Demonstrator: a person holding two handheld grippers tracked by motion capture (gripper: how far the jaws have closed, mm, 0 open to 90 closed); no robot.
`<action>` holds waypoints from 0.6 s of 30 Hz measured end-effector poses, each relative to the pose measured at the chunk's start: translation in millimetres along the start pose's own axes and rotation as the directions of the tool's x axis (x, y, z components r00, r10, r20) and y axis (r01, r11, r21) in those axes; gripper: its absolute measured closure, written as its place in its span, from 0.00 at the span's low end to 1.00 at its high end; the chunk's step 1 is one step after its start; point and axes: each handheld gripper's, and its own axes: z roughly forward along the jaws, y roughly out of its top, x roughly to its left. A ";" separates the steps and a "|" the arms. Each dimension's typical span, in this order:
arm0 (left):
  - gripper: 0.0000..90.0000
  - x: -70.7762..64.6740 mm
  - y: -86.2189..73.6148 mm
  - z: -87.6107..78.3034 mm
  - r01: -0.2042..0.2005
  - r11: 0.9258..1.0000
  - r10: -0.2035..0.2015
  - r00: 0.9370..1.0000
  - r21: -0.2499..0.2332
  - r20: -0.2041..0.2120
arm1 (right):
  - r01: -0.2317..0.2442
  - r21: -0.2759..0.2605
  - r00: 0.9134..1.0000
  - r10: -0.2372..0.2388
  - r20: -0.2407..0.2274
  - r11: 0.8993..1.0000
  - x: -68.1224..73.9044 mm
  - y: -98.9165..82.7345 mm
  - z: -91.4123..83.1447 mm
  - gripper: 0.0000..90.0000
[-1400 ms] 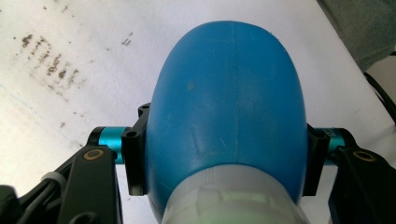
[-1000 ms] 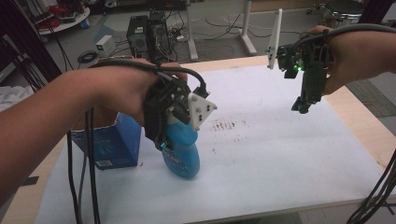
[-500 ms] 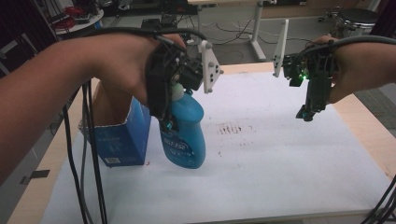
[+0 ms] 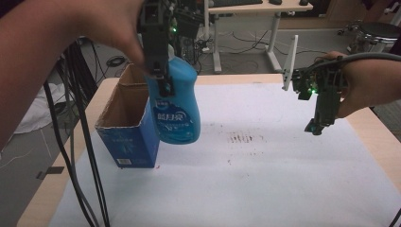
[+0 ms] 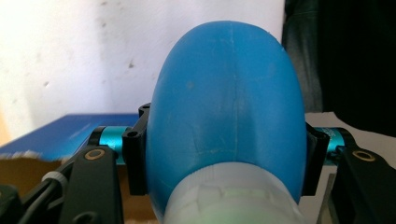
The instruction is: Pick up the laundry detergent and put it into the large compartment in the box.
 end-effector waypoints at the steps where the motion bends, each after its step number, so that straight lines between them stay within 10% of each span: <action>1: 0.42 2.3 -1.9 -4.2 0.035 0.999 -0.035 0.999 0.001 -0.004 | 0.006 0.000 1.000 -0.006 0.000 1.000 0.0 0.0 -0.3 0.02; 5: 0.42 11.1 -10.5 -17.3 0.182 0.983 -0.182 0.983 -0.006 -0.019 | 0.002 -0.002 1.000 -0.002 0.003 1.000 1.9 0.1 -1.0 0.02; 8: 0.42 13.6 -12.9 -19.9 0.216 0.976 -0.216 0.976 -0.008 -0.023 | 0.003 -0.003 1.000 -0.003 0.002 1.000 2.4 0.2 -1.1 0.02; 9: 0.42 18.7 -19.8 -25.8 0.315 0.949 -0.315 0.948 -0.020 -0.032 | 0.007 -0.006 1.000 -0.007 0.006 1.000 2.7 -0.2 -1.4 0.02; 10: 0.42 18.7 -19.8 -25.8 0.315 0.949 -0.315 0.948 -0.020 -0.032 | 0.007 -0.006 1.000 -0.007 0.006 1.000 2.7 -0.2 -1.4 0.02; 12: 0.42 27.4 -30.6 -32.7 0.419 0.907 -0.420 0.907 -0.047 -0.020 | 0.012 -0.007 1.000 -0.012 0.008 1.000 2.5 0.1 -1.1 0.02; 13: 0.42 27.4 -30.6 -32.7 0.419 0.907 -0.420 0.907 -0.047 -0.020 | 0.012 -0.007 1.000 -0.012 0.008 1.000 2.5 0.1 -1.1 0.02; 14: 0.42 32.8 -38.8 -36.9 0.499 0.865 -0.500 0.866 -0.060 -0.005 | 0.004 -0.005 1.000 -0.004 0.006 1.000 3.7 1.0 -0.5 0.02; 18: 0.42 40.1 -53.0 -42.8 0.606 0.791 -0.609 0.793 -0.085 -0.004 | 0.024 -0.006 1.000 -0.024 0.007 1.000 3.3 2.7 1.2 0.02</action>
